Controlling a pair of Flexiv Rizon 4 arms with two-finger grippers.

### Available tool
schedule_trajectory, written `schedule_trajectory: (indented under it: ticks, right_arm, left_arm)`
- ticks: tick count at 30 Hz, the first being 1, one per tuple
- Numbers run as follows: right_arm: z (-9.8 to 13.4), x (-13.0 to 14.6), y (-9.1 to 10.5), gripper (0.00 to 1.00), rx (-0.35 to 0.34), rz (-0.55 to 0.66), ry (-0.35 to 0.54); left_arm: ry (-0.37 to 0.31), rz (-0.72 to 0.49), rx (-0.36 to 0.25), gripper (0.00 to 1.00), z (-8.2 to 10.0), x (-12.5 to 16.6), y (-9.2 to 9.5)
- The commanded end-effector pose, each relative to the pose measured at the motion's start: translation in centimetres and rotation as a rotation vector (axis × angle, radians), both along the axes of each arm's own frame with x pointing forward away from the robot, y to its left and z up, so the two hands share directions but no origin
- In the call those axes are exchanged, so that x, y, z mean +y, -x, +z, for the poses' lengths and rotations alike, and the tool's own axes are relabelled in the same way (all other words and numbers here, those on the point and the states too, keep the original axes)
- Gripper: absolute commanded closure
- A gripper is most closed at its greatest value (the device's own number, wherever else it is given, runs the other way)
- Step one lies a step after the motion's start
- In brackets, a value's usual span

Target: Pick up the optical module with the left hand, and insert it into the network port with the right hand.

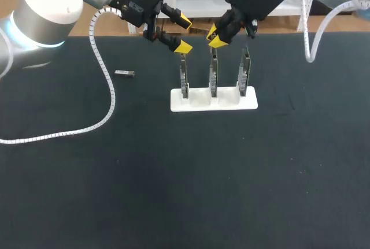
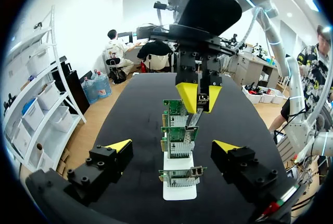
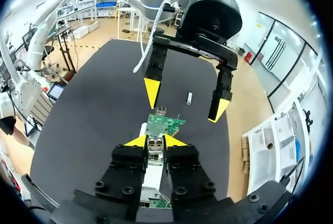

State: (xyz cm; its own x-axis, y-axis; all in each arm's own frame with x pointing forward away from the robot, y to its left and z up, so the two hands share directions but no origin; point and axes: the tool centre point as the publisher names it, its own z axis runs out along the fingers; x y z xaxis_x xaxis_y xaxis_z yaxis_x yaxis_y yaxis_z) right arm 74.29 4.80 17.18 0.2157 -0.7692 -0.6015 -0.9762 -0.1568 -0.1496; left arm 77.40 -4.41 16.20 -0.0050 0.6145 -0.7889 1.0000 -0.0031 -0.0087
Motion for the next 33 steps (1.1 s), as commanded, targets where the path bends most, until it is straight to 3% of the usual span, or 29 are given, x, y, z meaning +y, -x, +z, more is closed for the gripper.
schedule_trajectory:
  ticks: [1, 33]
  right_arm:
    - [-0.1, -0.1, 0.6, 1.00, -0.007, -0.010, 0.007]
    - [-1.8, -0.6, 0.1, 1.00, 0.029, -0.031, -0.021]
  left_arm:
    - [-0.003, 0.001, 0.000, 0.00, 0.0, 0.0, 0.0]
    - [-0.003, 0.001, 0.000, 0.00, 0.0, 0.0, 0.0]
